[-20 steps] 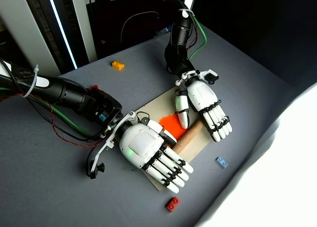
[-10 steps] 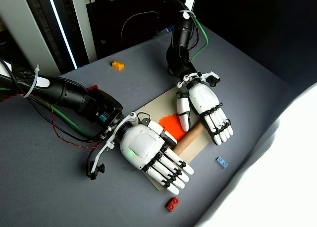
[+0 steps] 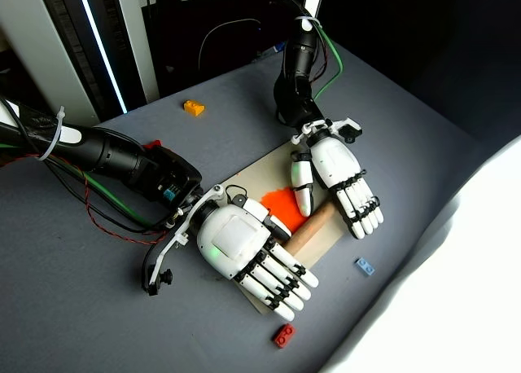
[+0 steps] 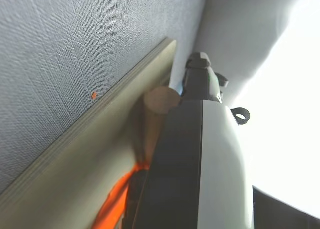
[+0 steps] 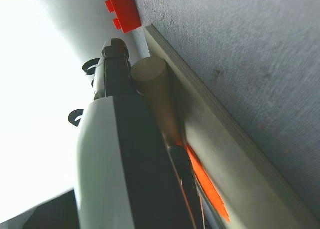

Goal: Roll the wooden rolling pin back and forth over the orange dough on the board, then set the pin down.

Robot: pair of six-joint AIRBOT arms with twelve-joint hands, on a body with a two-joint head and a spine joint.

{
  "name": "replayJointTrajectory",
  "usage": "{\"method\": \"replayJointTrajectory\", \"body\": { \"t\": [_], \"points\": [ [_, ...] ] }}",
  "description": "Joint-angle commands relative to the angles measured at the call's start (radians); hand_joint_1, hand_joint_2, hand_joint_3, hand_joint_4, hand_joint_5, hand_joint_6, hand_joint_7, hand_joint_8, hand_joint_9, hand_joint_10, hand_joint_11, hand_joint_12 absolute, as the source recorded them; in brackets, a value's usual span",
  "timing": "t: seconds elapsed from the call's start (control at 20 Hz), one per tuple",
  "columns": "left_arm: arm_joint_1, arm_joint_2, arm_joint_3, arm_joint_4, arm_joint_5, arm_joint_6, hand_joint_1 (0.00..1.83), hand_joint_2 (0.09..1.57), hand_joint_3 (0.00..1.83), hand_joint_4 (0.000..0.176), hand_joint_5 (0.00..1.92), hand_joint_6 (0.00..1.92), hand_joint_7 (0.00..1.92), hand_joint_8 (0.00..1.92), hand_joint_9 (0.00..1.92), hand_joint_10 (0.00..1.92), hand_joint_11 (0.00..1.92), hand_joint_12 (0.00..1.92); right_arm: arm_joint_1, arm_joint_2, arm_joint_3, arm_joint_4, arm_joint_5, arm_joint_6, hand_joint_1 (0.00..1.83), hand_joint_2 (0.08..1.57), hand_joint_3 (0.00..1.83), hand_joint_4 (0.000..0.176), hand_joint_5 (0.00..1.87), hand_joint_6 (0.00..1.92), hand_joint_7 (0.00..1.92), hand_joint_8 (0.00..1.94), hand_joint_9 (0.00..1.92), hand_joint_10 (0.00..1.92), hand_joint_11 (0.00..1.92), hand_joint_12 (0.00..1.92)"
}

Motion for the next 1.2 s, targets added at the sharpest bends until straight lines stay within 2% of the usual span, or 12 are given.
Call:
{"method": "replayJointTrajectory", "body": {
  "t": [0.0, 0.3, 0.45, 0.6, 0.65, 0.75, 1.05, 1.15],
  "points": [
    [-0.004, 0.008, 0.004, 0.034, -0.093, -0.016, 0.0, 1.41, 0.0, 0.0, 0.0, 0.0, 0.0, 0.0, 0.0, 0.0, 0.0, 0.0, 0.006, 0.005, 0.006, -0.041, 0.083, 0.001, 0.0, 1.47, 0.0, 0.0, 0.11, 0.01, 0.08, 0.0, 0.03, 0.01, 0.0, 0.0],
    [-0.004, 0.022, -0.023, 0.026, -0.099, -0.025, 0.0, 1.42, 0.0, 0.0, 0.0, 0.0, 0.0, 0.0, 0.0, 0.0, 0.0, 0.0, 0.006, 0.006, 0.005, -0.041, 0.089, 0.0, 0.0, 1.47, 0.0, 0.0, 0.12, 0.01, 0.09, 0.01, 0.04, 0.01, 0.0, 0.0],
    [-0.002, 0.03, -0.037, 0.022, -0.093, -0.025, 0.0, 1.42, 0.0, 0.0, 0.02, 0.01, 0.03, 0.01, 0.01, 0.01, 0.0, 0.0, 0.006, 0.005, 0.004, -0.041, 0.092, 0.0, 0.0, 1.47, 0.0, 0.0, 0.19, 0.02, 0.17, 0.0, 0.1, 0.01, 0.03, 0.03],
    [0.005, 0.038, -0.054, 0.017, -0.091, -0.025, 0.0, 1.42, 0.0, 0.0, 0.12, 0.01, 0.16, 0.01, 0.13, 0.02, 0.04, 0.03, 0.005, 0.006, 0.001, -0.041, 0.095, 0.0, 0.0, 1.49, 0.0, 0.0, 0.35, 0.02, 0.34, 0.03, 0.28, 0.03, 0.0, 0.56],
    [0.006, 0.039, -0.056, 0.017, -0.09, -0.025, 0.0, 1.43, 0.0, 0.0, 0.14, 0.01, 0.2, 0.0, 0.16, 0.01, 0.01, 0.16, 0.005, 0.006, 0.0, -0.041, 0.096, 0.0, 0.0, 1.49, 0.0, 0.0, 0.38, 0.03, 0.37, 0.02, 0.3, 0.03, 0.0, 0.64],
    [0.009, 0.04, -0.062, 0.017, -0.085, -0.025, 0.0, 1.43, 0.0, 0.0, 0.18, 0.01, 0.23, 0.01, 0.19, 0.01, 0.0, 0.25, 0.005, 0.006, 0.0, -0.041, 0.1, -0.002, 0.0, 1.49, 0.0, 0.0, 0.4, 0.03, 0.4, 0.02, 0.32, 0.03, 0.0, 0.71],
    [0.026, 0.053, -0.096, 0.017, -0.083, -0.026, 0.0, 1.43, 0.0, 0.0, 0.21, 0.01, 0.26, 0.01, 0.21, 0.01, 0.0, 0.28, 0.004, 0.016, -0.031, -0.041, 0.128, -0.009, 0.0, 1.49, 0.0, 0.0, 0.42, 0.01, 0.44, 0.01, 0.37, 0.02, 0.0, 0.87],
    [0.032, 0.061, -0.11, 0.017, -0.083, -0.026, 0.0, 1.43, 0.0, 0.0, 0.2, 0.01, 0.24, 0.0, 0.2, 0.0, 0.0, 0.27, 0.003, 0.02, -0.045, -0.041, 0.14, -0.012, 0.0, 1.49, 0.0, 0.0, 0.4, 0.01, 0.43, 0.0, 0.36, 0.01, 0.0, 0.86]
  ]
}}
